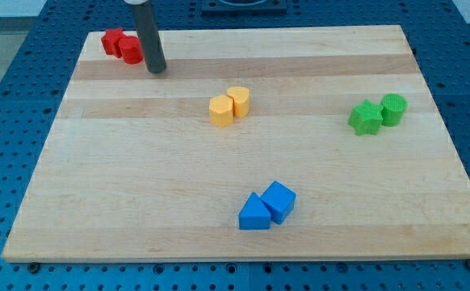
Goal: Move the yellow hexagon along with yellow heart slightly up
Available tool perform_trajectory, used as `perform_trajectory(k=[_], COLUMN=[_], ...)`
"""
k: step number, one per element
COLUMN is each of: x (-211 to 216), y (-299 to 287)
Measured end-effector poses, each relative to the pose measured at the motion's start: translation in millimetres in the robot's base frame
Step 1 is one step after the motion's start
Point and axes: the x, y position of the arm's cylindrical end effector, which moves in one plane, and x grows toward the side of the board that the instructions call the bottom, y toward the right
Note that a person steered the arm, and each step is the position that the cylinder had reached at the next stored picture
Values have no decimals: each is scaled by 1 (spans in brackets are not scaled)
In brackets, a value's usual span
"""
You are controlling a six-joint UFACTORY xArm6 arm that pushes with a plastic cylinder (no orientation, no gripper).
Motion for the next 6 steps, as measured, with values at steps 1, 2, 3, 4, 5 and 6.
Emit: perform_trajectory(k=[1,2,3,4,5,6], x=[20,33,60,88,111,123], y=[11,11,13,17,21,28])
